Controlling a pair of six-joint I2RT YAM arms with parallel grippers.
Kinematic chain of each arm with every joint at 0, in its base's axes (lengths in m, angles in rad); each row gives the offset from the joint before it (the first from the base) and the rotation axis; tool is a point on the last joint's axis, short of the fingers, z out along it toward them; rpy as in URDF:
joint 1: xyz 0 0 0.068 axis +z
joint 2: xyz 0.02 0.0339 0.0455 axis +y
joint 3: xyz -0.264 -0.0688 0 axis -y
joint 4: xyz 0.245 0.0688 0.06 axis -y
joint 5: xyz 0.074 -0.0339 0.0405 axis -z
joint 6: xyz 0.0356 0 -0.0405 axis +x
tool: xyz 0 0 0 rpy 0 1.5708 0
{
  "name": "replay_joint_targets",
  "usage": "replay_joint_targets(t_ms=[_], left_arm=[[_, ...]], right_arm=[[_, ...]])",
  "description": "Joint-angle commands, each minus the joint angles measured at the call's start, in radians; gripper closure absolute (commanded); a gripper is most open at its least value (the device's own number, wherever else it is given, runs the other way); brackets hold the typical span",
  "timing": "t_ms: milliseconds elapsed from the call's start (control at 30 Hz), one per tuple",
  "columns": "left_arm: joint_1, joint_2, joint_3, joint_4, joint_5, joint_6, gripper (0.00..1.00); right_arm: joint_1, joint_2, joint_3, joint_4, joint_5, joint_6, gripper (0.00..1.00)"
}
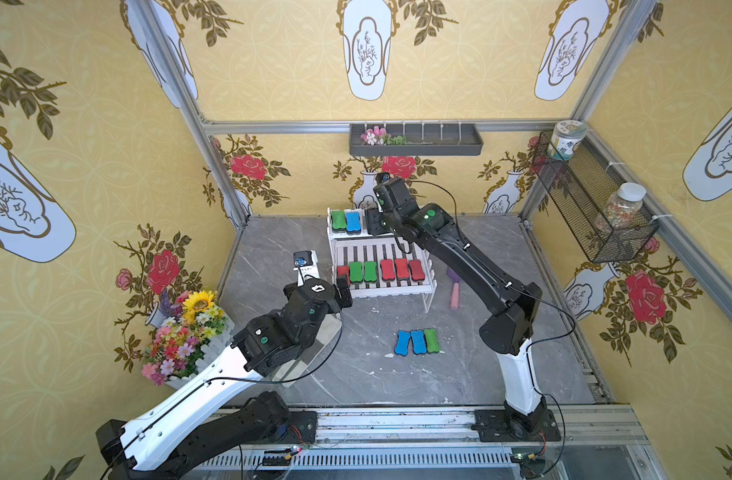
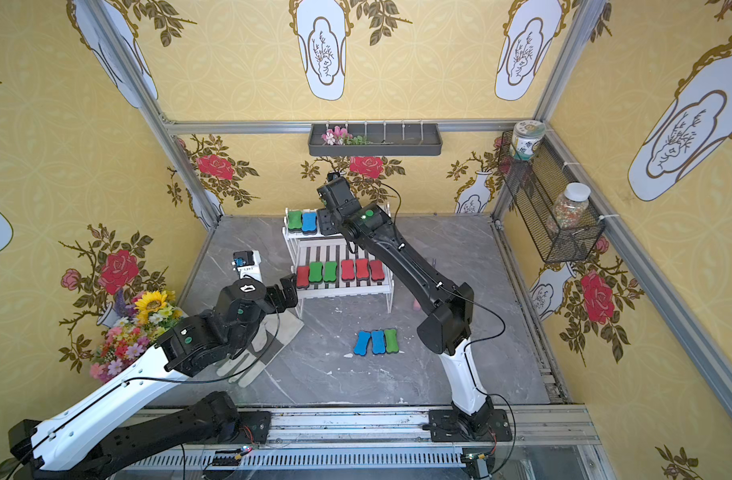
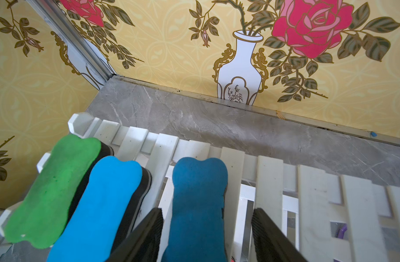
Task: Remove the whiteboard erasers from the shelf
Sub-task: Pick up the whiteboard eraser from the shelf.
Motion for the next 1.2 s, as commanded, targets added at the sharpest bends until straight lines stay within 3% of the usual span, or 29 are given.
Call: replay_joint_targets(t_ms=[0, 400, 667, 900, 1167], left_arm=[[0.001, 0.005, -0.006, 0.022, 0.008, 0.003, 0.01], [0.008, 0.005, -0.009, 0.022, 0.009, 0.002, 0.01], [0.014, 0.005, -0.008, 0.023, 0.008, -0.002, 0.01], [0.019, -0.003, -0.007, 0.023, 0.009, -0.006, 0.01], [0.021, -0.034, -0.007, 0.018, 0.009, -0.018, 0.01]], right_arm=[[0.001, 0.007, -0.004, 0.018, -0.006, 0.000, 0.36], [0.000, -0.003, -0.015, 0.029, -0.025, 0.007, 0.50], [0.003, -0.108, -0.093, 0.094, -0.068, 0.042, 0.54], [0.029, -0.291, -0.320, 0.175, -0.114, 0.101, 0.56], [0.114, -0.613, -0.727, 0.221, -0.195, 0.231, 0.59]])
